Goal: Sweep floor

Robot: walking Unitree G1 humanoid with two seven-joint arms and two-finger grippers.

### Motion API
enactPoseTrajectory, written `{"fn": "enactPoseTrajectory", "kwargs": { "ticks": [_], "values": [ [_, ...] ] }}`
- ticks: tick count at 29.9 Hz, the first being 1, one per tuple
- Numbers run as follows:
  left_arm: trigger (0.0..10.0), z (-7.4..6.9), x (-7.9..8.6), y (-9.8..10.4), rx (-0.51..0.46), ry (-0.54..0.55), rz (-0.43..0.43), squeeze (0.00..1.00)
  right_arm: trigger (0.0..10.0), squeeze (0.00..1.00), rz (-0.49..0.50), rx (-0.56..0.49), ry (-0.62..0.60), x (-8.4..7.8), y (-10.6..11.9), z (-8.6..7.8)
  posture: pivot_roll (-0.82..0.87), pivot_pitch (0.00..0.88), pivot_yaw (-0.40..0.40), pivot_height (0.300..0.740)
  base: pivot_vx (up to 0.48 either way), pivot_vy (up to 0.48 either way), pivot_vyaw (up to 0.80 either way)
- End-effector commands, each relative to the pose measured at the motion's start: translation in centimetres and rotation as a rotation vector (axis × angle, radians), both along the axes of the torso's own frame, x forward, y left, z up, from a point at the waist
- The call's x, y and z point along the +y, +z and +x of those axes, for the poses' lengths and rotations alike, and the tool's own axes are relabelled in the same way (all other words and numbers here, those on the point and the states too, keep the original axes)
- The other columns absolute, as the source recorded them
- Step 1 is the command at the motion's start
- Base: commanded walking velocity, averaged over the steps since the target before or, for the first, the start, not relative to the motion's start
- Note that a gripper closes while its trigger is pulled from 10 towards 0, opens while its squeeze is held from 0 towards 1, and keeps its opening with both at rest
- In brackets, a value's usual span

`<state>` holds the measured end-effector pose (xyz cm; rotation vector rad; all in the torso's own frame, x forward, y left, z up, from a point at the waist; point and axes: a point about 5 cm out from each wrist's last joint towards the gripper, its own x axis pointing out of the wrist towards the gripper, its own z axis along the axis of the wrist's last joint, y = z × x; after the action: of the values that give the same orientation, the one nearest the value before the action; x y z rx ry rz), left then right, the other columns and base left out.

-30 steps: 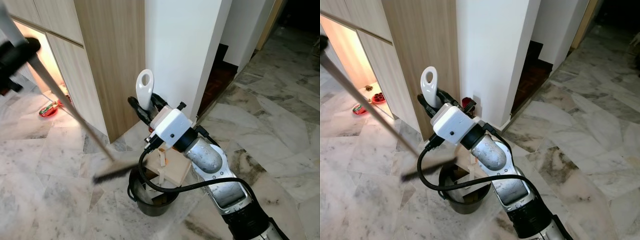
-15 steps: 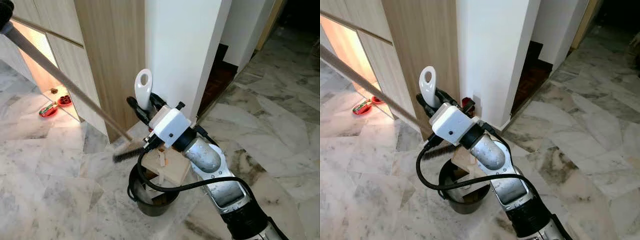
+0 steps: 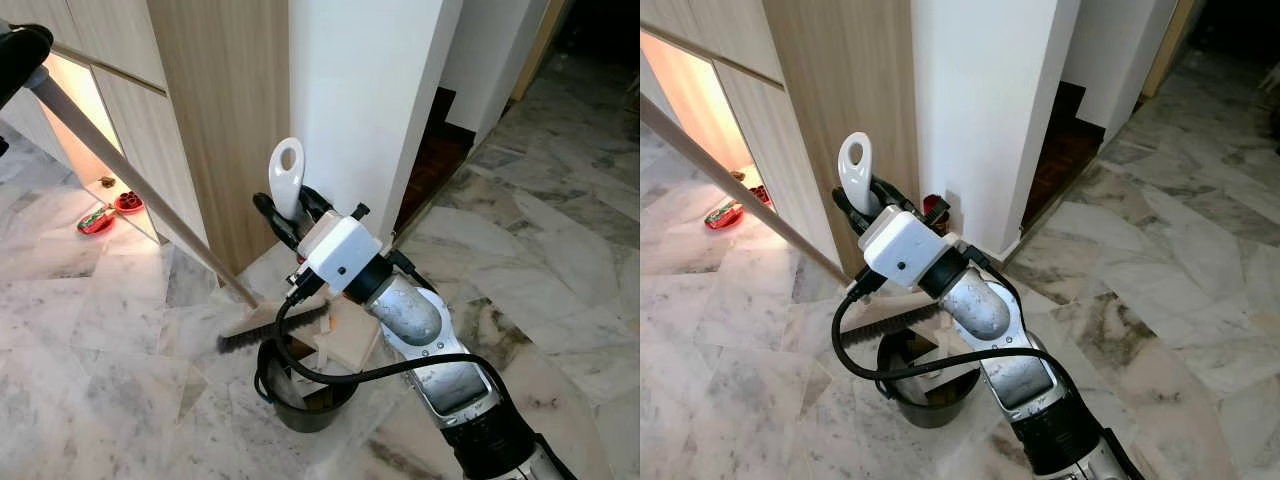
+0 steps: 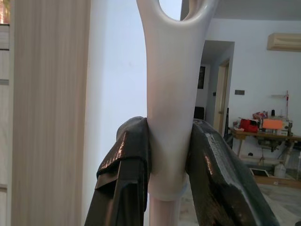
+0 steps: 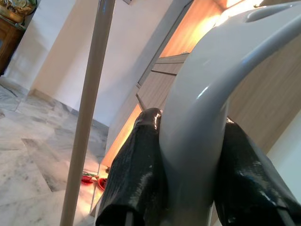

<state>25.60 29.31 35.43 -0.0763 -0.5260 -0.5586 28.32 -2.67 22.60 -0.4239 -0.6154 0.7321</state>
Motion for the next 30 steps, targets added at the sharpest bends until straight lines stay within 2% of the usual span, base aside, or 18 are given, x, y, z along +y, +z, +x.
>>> {"fn": "enactPoseTrajectory", "kwargs": {
  "ticks": [1, 4, 8, 14, 24, 30],
  "values": [
    [10.0, -0.6, 0.0, 1.5, -0.097, 0.004, -0.007, 0.0, 10.0, 0.0, 0.008, -0.082, 0.014, 0.2, 1.6, -0.3, 0.11, 0.021, -0.022, 0.74, 0.0, 0.0, 0.0],
    [10.0, -0.5, 0.0, 1.7, -0.109, 0.017, -0.015, 0.0, 10.0, 0.0, 0.009, -0.081, 0.015, 0.2, 1.6, -0.3, 0.11, 0.021, -0.023, 0.74, 0.0, 0.0, 0.0],
    [10.0, -0.4, 0.3, 2.1, -0.143, 0.035, -0.066, 0.0, 10.0, 0.0, 0.008, -0.079, 0.017, 0.2, 1.6, -0.3, 0.11, 0.022, -0.023, 0.74, 0.0, 0.0, 0.0],
    [10.0, -0.2, -0.2, 2.2, -0.153, 0.012, -0.092, 0.0, 10.0, 0.0, 0.008, -0.079, 0.017, 0.2, 1.6, -0.3, 0.1, 0.022, -0.023, 0.74, 0.0, 0.0, 0.0],
    [10.0, 0.9, -2.9, 0.6, -0.096, -0.121, -0.122, 0.0, 10.0, 0.0, 0.008, -0.079, 0.016, 0.3, 1.6, -0.3, 0.1, 0.023, -0.02, 0.74, 0.0, 0.0, 0.0],
    [10.0, 1.1, -4.2, -0.5, -0.046, -0.179, -0.075, 0.0, 10.0, 0.0, 0.01, -0.079, 0.014, 0.3, 1.7, -0.3, 0.1, 0.024, -0.018, 0.74, 0.0, 0.0, 0.0]
  ]
}}
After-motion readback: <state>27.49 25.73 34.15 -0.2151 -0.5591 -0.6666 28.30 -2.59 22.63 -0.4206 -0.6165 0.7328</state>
